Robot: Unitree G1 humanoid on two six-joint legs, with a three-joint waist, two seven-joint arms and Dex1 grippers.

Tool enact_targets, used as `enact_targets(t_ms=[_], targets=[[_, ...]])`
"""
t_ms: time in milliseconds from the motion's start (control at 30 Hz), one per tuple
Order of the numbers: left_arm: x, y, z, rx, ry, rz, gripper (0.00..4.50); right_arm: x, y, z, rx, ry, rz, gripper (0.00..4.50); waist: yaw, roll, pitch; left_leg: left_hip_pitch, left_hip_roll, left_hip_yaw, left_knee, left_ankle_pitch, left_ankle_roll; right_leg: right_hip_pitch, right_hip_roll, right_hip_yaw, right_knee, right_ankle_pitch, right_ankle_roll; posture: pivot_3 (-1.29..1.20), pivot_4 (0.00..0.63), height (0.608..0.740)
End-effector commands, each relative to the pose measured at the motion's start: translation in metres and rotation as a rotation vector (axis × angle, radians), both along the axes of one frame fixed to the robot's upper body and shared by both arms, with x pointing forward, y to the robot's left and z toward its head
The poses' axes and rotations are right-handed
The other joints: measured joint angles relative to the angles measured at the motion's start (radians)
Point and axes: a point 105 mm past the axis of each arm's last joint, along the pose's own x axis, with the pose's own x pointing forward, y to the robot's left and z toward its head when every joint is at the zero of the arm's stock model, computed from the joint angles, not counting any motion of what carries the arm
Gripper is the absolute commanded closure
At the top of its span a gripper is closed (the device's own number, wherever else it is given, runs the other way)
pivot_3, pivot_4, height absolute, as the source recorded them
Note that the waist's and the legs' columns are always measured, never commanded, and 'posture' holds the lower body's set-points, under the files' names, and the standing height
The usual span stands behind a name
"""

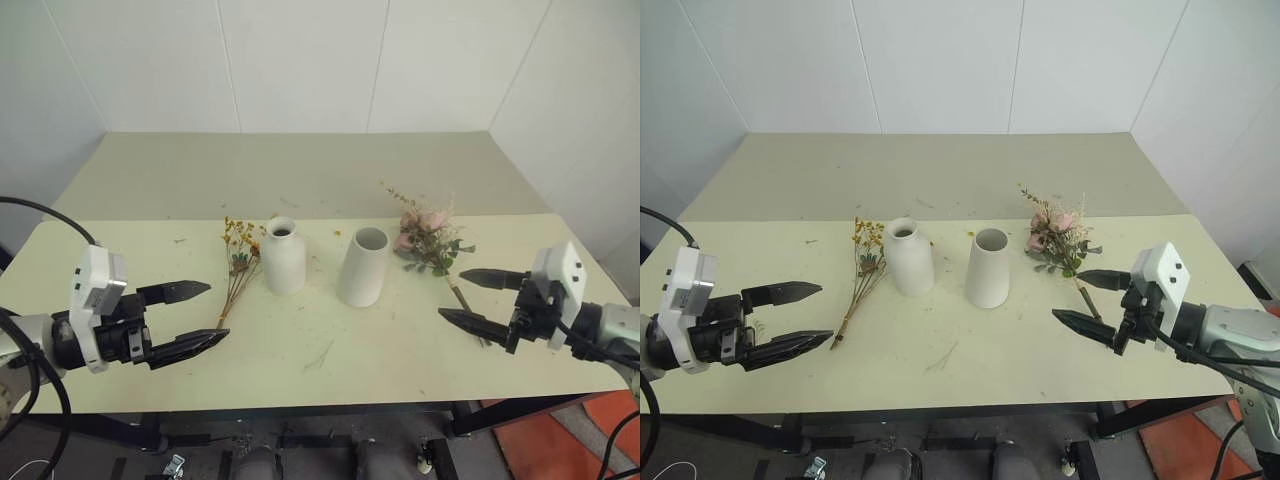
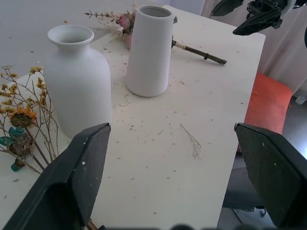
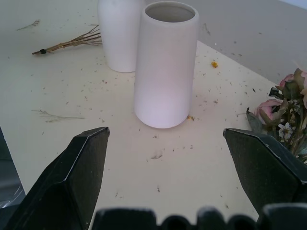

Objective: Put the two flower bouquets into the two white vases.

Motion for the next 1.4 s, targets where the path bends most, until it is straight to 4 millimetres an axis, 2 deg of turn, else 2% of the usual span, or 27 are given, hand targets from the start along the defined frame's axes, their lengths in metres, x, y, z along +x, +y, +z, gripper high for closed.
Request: enact_targets(t_ms=[33,400,467,600,800,1000,1167,1400], targets=[[-0.002,-0.002,0.007,0.001,-0.028,-0.011,0.00,0.000,0.000,0.012,-0.013,-0.043,0.000,0.02,0.000,0.000,0.000,0.000,0.000,0.000,0.000,0.000,0.000,0.000,0.000,0.000,0.000,0.000,0.000,0.00,0.150,0.740],[0.004,0.003,0.005,-0.007,0.000,0.050,0.00,0.002,0.001,0.016,-0.008,-0.056,0.005,0.02,-0.001,0.000,0.000,0.000,0.000,0.000,0.000,0.000,0.000,0.000,0.000,0.000,0.000,0.000,0.000,0.00,0.150,0.740],[0.009,0.006,0.001,0.021,0.032,0.100,0.00,0.003,0.001,0.018,-0.002,-0.062,0.000,0.02,-0.001,0.000,0.000,0.000,0.000,0.000,0.000,0.000,0.000,0.000,0.000,0.000,0.000,0.000,0.000,0.00,0.150,0.740],[0.020,0.022,-0.019,0.212,0.202,0.293,0.00,0.002,0.002,0.017,-0.008,-0.059,0.012,0.02,0.002,0.000,0.000,0.000,0.000,0.000,0.000,0.000,0.000,0.000,0.000,0.000,0.000,0.000,0.000,0.00,0.150,0.740],[0.044,0.031,-0.026,0.298,0.324,0.479,0.00,0.006,0.005,0.022,-0.005,-0.079,0.023,0.02,0.006,-0.001,0.000,0.000,0.000,0.000,0.000,0.000,0.000,0.000,0.000,0.000,0.001,0.000,0.000,0.00,0.150,0.740],[0.069,0.014,-0.041,0.351,0.456,0.537,0.00,0.008,0.010,0.027,-0.001,-0.103,0.046,0.02,0.018,-0.001,0.001,-0.001,-0.001,-0.001,0.000,0.000,0.000,0.000,0.000,0.000,0.000,0.000,0.001,0.00,0.150,0.740],[0.088,0.005,-0.052,0.385,0.491,0.585,0.00,0.007,0.013,0.029,0.004,-0.116,0.049,0.02,0.020,-0.001,0.001,-0.001,-0.002,-0.001,0.000,0.000,0.000,0.000,0.000,0.000,0.001,0.000,0.001,0.00,0.150,0.740],[0.104,0.000,-0.071,0.477,0.536,0.628,0.00,0.002,0.014,0.030,0.006,-0.123,0.050,0.02,0.021,-0.002,0.001,-0.001,-0.002,-0.002,0.000,0.000,0.000,0.000,0.000,0.000,0.001,0.000,0.001,0.00,0.150,0.740]])
